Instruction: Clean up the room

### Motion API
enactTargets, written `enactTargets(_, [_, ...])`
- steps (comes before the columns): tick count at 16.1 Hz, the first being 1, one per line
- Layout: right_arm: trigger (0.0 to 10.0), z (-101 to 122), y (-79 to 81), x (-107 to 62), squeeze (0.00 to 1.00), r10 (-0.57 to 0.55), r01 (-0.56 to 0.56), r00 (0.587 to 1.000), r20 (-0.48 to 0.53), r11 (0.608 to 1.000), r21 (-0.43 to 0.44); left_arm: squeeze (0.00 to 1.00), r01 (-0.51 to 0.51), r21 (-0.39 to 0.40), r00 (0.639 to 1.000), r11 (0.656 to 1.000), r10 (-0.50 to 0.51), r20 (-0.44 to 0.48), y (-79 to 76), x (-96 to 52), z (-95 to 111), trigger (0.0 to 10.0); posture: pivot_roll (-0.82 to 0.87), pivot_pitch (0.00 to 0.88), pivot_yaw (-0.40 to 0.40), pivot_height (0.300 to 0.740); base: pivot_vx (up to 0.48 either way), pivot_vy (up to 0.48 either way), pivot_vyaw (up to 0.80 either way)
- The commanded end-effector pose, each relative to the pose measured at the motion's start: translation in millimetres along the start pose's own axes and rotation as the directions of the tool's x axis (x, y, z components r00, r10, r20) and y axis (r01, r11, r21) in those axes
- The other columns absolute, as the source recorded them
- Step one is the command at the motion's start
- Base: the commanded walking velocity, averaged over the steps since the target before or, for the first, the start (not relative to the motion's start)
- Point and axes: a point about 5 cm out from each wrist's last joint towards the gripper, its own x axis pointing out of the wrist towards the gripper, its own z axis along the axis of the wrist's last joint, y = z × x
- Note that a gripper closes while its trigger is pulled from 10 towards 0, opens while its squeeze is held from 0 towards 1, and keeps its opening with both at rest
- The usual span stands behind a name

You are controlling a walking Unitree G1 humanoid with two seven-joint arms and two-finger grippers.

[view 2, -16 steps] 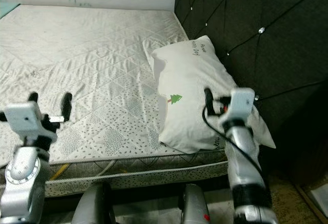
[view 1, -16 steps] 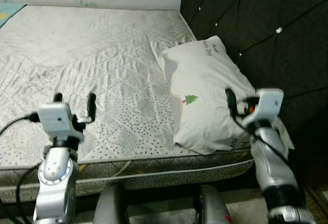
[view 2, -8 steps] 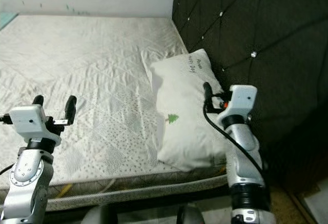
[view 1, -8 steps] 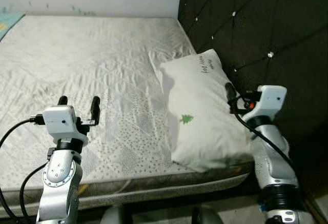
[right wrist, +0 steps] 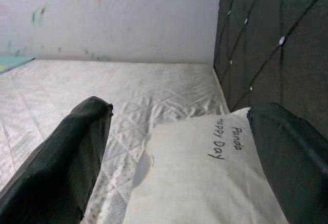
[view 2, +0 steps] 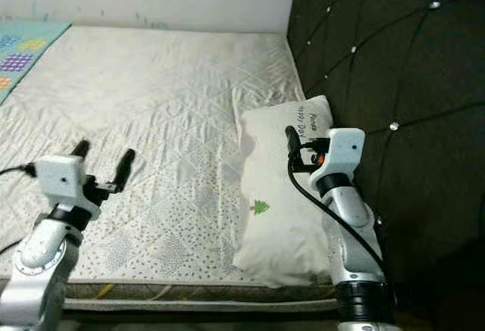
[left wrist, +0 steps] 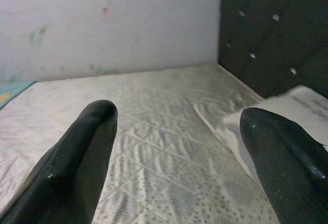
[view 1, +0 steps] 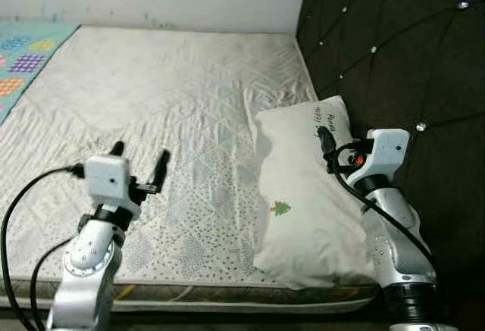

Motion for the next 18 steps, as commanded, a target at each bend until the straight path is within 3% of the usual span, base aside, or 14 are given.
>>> enactTargets(1, [10.0, 4, -2.2, 5.1, 0.0, 0.022, -0.022, 1.0, -0.014, 1.0, -0.008, 0.0, 0.127, 0.059, 0.992, 0.99, -0.127, -0.003, -5.9, 4.6, 5, 10.0, 0.02, 0.043, -0.044, 0.74, 0.0, 0.0, 0.0])
enactTargets(3, [10.0, 6, -10.2, 10.5, 0.0, 0.055, -0.058, 0.998, -0.04, 0.996, -0.062, 0.0, 0.251, 0.1, 0.968, 0.963, -0.249, -0.034, -8.7, 14.3, 1, 10.0, 0.01, 0.053, -0.033, 0.74, 0.0, 0.0, 0.0])
enactTargets(5, [10.0, 5, -17.6, 12.3, 0.0, 0.021, -0.024, 0.998, -0.062, 0.998, -0.062, 0.0, 0.239, 0.08, 0.971, 0.968, -0.237, -0.037, -9.7, 17.0, -3, 10.0, 0.0, 0.057, -0.02, 0.74, 0.0, 0.0, 0.0])
enactTargets(7, [10.0, 5, -22.7, 13.4, 0.0, 0.011, -0.017, 0.997, -0.074, 0.997, -0.081, 0.0, 0.202, 0.062, 0.979, 0.978, -0.201, -0.012, -21.3, 9.9, -3, 10.0, 0.0, 0.064, -0.006, 0.74, 0.0, 0.0, 0.0])
enactTargets(9, [10.0, 9, -17.8, 11.4, 0.0, 0.056, -0.066, 0.995, -0.08, 0.989, -0.133, 0.0, 0.041, 0.032, 0.999, 0.999, -0.042, 0.01, -14.4, -3.0, -3, 10.0, -0.01, 0.074, 0.011, 0.74, 0.0, 0.0, 0.0])
enactTargets(11, [10.0, 9, -17.8, 4.4, 0.0, 0.043, -0.051, 0.997, -0.066, 0.99, -0.134, 0.0, -0.111, 0.001, 0.994, 0.994, 0.111, -0.013, -6.3, -17.8, -8, 10.0, -0.01, 0.075, -0.004, 0.74, 0.0, 0.0, 0.0])
enactTargets(13, [10.0, 5, -21.8, -2.7, 0.0, -0.03, 0.024, 0.998, -0.057, 0.995, -0.099, 0.0, -0.156, -0.006, 0.988, 0.988, 0.155, -0.021, -5.4, -26.4, -9, 10.0, 0.0, 0.08, -0.022, 0.74, 0.0, 0.0, 0.0])
enactTargets(15, [10.0, -5, -27.4, -22.5, 0.0, -0.174, 0.171, 0.983, -0.059, 0.983, -0.065, 0.0, -0.237, -0.011, 0.971, 0.971, 0.236, -0.038, -0.4, -39.1, -9, 10.0, 0.02, 0.095, -0.029, 0.74, 0.0, 0.0, 0.0])
enactTargets(17, [10.0, -9, -25.3, -32.7, 0.0, -0.212, 0.21, 0.976, -0.058, 0.977, -0.04, 0.0, -0.256, -0.028, 0.966, 0.966, 0.255, -0.051, -0.7, -44.6, -8, 10.0, 0.01, 0.101, -0.025, 0.74, 0.0, 0.0, 0.0])
enactTargets(18, [10.0, -9, -21.5, -41.1, 0.0, -0.172, 0.17, 0.984, -0.04, 0.984, -0.051, 0.0, -0.241, -0.066, 0.969, 0.968, 0.237, -0.068, -4.6, -48.5, -9, 10.0, 0.0, 0.105, -0.026, 0.74, 0.0, 0.0, 0.0])
